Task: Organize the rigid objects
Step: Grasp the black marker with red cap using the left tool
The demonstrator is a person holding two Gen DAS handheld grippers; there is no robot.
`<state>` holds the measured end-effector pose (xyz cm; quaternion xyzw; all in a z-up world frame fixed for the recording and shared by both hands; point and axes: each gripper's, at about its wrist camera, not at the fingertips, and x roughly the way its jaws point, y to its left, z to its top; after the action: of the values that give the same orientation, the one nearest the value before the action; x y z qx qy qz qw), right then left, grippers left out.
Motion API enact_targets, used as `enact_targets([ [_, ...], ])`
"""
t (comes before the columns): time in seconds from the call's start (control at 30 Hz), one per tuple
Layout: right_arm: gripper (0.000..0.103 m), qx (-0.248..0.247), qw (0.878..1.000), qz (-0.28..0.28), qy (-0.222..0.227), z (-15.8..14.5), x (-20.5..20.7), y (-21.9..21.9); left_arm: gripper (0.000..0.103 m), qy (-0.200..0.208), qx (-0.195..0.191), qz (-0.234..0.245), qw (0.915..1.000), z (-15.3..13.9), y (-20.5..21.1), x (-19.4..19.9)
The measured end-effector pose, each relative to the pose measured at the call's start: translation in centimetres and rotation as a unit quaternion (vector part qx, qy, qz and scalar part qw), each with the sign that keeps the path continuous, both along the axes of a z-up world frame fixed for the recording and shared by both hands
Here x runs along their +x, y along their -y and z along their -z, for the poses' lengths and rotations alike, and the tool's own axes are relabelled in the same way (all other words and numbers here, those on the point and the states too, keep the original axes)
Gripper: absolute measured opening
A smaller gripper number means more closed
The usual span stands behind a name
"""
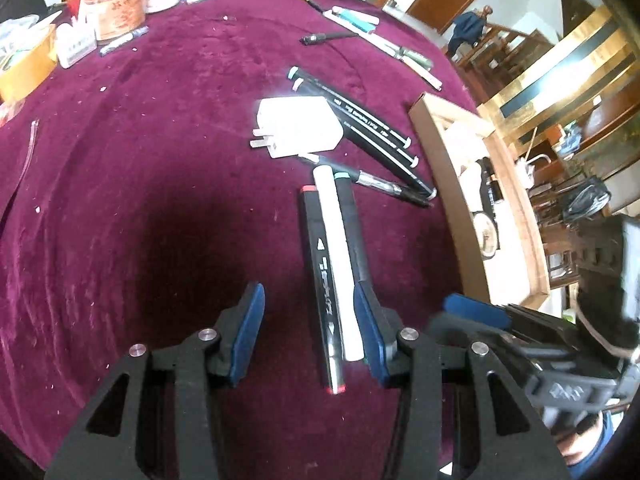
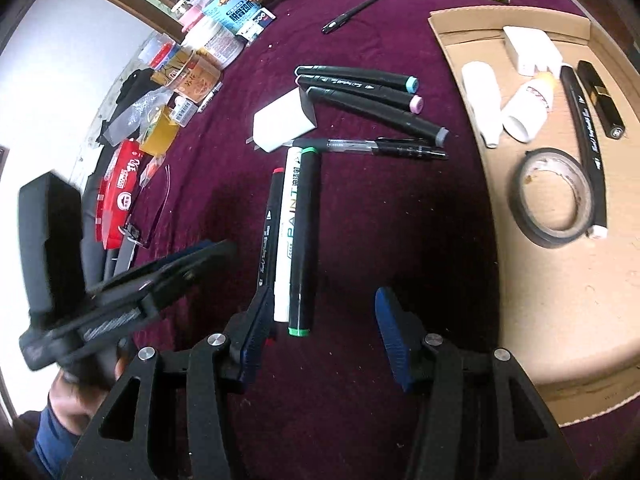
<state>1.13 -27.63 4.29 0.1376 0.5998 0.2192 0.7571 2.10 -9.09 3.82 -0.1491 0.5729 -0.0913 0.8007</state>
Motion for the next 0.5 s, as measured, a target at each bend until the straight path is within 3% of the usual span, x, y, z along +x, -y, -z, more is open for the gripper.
enact_targets([
  [0.1, 0.048, 0.003, 1.000, -0.001, 0.002, -0.1, -0.3, 0.2, 0.037, -0.009, 0.019, 0.000, 0.9998, 0.8, 0.3, 0.6],
  [0.5, 0.048, -0.009, 1.000, -0.015, 0.007, 0.2, 0.4, -1.2, 0.037, -0.004, 0.044, 0.003, 0.9990, 2.0, -0.1, 0.8],
])
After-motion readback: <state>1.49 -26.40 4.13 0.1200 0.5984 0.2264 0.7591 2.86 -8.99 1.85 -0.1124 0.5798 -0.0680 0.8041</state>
